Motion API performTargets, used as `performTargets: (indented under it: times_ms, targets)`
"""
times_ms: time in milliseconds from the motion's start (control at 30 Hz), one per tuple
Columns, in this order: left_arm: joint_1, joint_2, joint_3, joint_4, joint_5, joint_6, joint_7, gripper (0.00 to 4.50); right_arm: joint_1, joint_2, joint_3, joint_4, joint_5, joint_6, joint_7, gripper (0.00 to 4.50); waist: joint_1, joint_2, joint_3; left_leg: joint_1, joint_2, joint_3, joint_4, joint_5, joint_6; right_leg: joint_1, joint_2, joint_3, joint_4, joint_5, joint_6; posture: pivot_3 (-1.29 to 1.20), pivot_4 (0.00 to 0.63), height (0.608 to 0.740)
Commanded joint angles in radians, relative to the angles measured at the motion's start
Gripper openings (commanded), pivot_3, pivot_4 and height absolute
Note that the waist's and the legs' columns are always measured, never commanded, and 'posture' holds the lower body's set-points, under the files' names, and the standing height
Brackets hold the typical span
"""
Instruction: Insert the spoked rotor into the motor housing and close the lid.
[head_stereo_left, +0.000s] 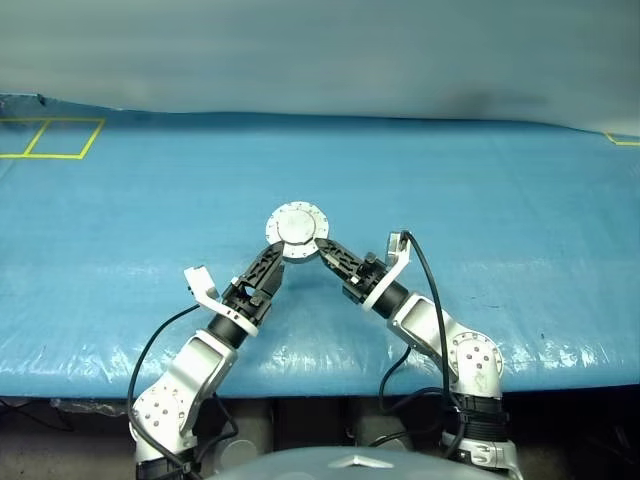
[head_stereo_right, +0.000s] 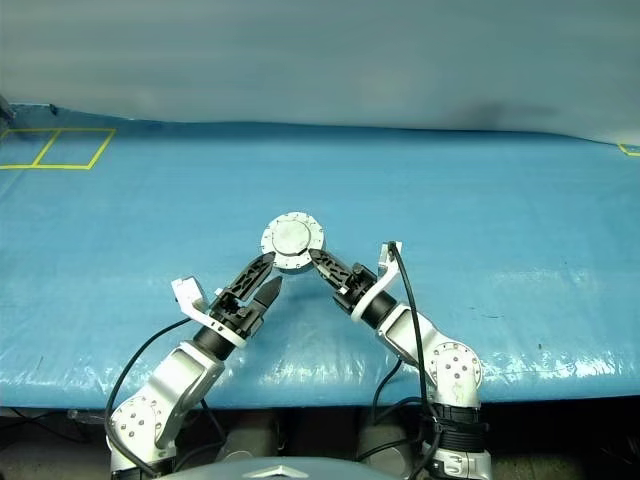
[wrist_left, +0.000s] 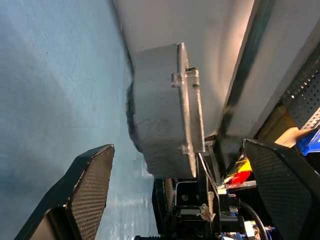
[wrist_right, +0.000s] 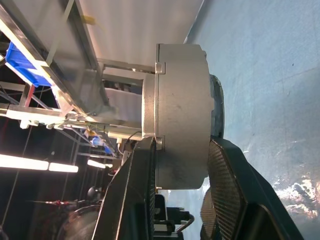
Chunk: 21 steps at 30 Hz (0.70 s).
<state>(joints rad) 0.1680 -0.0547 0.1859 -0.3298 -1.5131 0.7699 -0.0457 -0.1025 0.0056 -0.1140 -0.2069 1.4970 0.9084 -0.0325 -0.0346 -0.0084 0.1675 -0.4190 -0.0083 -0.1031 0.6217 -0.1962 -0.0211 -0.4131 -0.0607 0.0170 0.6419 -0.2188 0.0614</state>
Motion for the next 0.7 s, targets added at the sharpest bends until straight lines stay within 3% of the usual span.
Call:
performTargets:
  times_ms: [33,600,700]
  targets:
    - [-0.003,0.008,-0.008,0.006,-0.018,-0.013,-0.033,4.5,-0.007,0.001,0.018,-0.083,0.085,0.005,0.008,1.14,0.0,0.0,0.0,0.0,0.0,0.0,0.0,0.0,0.0,0.0,0.0,0.0,0.0,0.0,0.0,0.0,0.15,0.74]
    - [-0.034,0.018,-0.018,0.061,-0.042,-0.016,-0.105,4.5,0.069,-0.048,0.123,-0.128,0.168,0.009,-0.032,1.14,-0.001,0.0,0.0,-0.001,0.0,0.0,0.0,0.0,0.0,0.0,0.0,0.0,-0.001,0.0,0.0,0.0,0.15,0.74]
    - [-0.023,0.029,-0.028,0.062,-0.06,0.003,-0.094,3.98,0.061,-0.058,0.122,-0.122,0.162,0.002,-0.028,1.14,0.0,0.0,0.0,-0.001,0.0,0.0,0.0,0.0,0.0,0.0,0.0,0.0,-0.001,0.0,0.0,0.0,0.15,0.74]
